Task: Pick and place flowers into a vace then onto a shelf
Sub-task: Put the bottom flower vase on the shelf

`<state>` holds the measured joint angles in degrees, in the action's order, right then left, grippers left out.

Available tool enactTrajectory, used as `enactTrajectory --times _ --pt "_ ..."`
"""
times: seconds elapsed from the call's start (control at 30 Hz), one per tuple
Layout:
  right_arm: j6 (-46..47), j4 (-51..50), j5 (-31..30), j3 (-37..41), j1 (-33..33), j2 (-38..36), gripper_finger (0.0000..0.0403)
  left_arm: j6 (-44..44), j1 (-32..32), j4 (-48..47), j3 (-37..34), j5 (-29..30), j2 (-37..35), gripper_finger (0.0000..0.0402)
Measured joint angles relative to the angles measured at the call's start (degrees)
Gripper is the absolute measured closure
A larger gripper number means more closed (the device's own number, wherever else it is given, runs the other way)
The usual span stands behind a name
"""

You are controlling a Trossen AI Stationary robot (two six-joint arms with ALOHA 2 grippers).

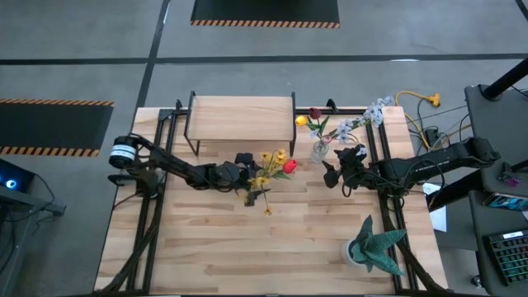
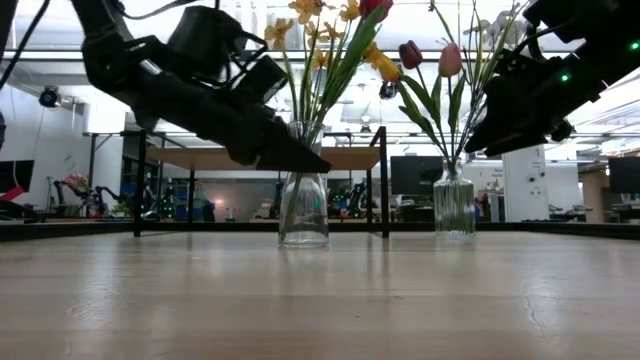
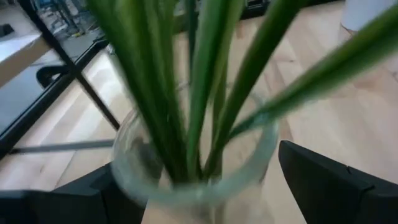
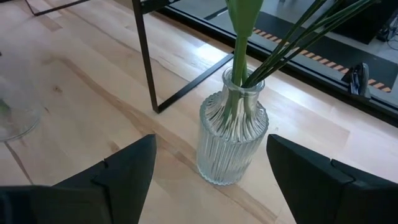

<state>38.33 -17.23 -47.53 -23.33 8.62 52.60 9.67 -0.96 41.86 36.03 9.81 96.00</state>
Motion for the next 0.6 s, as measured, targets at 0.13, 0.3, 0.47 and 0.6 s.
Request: enactTrajectory --times 0.13,0.3,0.47,0.6 --pt "0.0 0.0 0.0 0.0 0.0 0.0 0.0106 0.8 0.0 -0.1 0.9 -0.1 0.5 0.0095" --pt "0.0 -0.1 0.0 0.0 0.0 0.0 0.0106 0.8 0.0 0.0 -0.3 0.0 -1.1 0.0115" --pt "0.0 -0.1 0.0 0.0 0.0 0.0 0.0106 0.8 0.0 0.0 -0.5 0.0 -1.2 0.0148" --pt "0.0 -0.1 0.0 0.0 0.0 0.0 0.0106 0.7 0.0 0.0 -0.5 0.0 -1.2 0.0196"
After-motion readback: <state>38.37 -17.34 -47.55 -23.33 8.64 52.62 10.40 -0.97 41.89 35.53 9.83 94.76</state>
